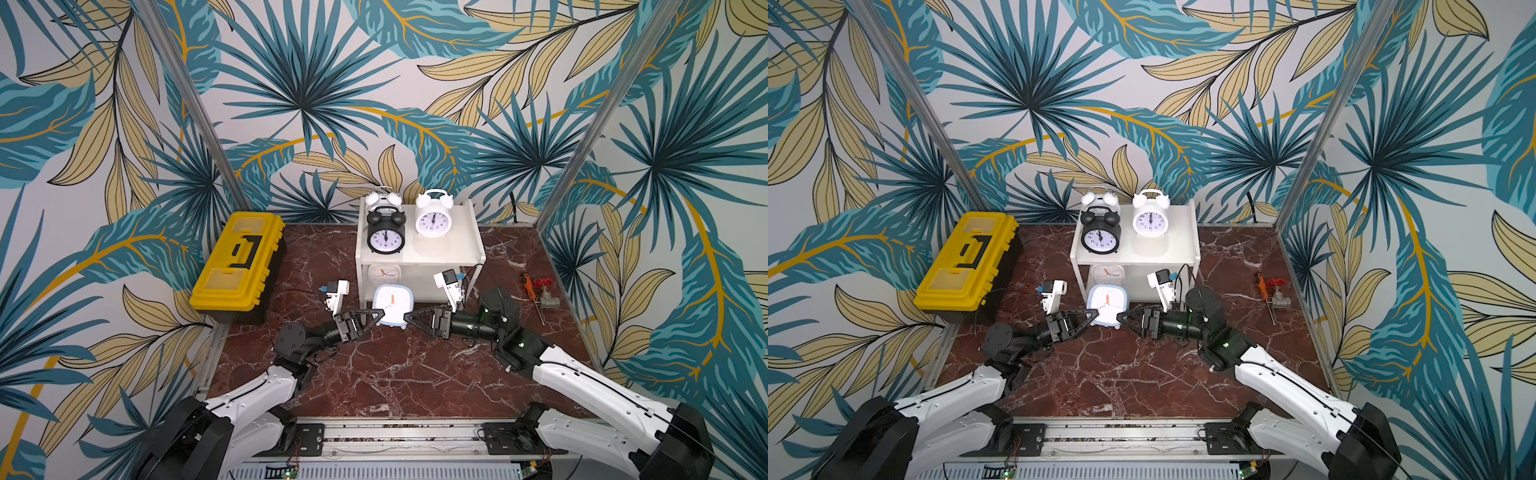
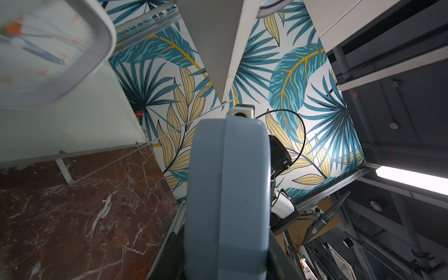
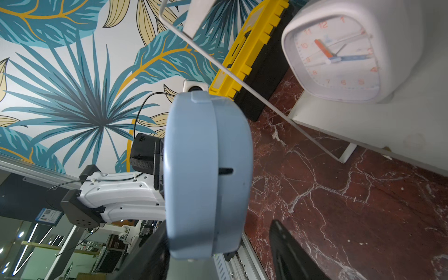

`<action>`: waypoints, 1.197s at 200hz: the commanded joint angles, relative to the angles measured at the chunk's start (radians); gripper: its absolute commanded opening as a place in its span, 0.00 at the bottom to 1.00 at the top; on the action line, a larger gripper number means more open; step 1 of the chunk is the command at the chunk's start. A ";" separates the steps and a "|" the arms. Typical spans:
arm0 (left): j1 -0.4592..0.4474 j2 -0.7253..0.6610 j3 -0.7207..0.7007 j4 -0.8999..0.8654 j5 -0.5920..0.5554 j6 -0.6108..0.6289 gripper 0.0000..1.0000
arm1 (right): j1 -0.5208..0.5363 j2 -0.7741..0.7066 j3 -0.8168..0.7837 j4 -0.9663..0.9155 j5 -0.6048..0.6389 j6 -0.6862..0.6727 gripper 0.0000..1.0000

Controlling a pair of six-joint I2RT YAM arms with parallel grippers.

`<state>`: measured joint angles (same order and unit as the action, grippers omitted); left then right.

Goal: Place the alarm clocks on the shelf by style
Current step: Pick up the alarm from the center of the board, then place the alarm on the shelf.

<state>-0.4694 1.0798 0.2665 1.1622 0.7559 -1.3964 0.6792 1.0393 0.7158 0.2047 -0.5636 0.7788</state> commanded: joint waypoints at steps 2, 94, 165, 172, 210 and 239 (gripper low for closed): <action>0.001 -0.004 0.065 0.107 0.025 -0.009 0.24 | -0.004 0.017 0.028 -0.007 -0.044 -0.030 0.58; -0.002 0.006 0.054 0.136 0.046 -0.013 0.24 | -0.007 0.014 0.055 -0.062 -0.031 -0.074 0.40; -0.001 0.014 0.042 0.095 0.016 0.005 0.69 | -0.006 -0.051 0.066 -0.148 -0.025 -0.143 0.23; -0.002 0.013 0.044 0.085 0.014 0.011 0.75 | -0.006 -0.067 0.063 -0.166 -0.007 -0.157 0.22; 0.002 -0.049 0.060 -0.077 -0.028 0.089 0.86 | -0.003 -0.187 0.027 -0.287 0.155 -0.256 0.22; 0.019 -0.212 0.081 -0.444 -0.128 0.235 0.87 | -0.001 -0.312 -0.040 -0.356 0.332 -0.329 0.23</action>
<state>-0.4637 0.9878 0.2684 1.0283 0.7223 -1.3064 0.6746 0.8101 0.7338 -0.0750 -0.4129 0.5518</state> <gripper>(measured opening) 0.860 0.410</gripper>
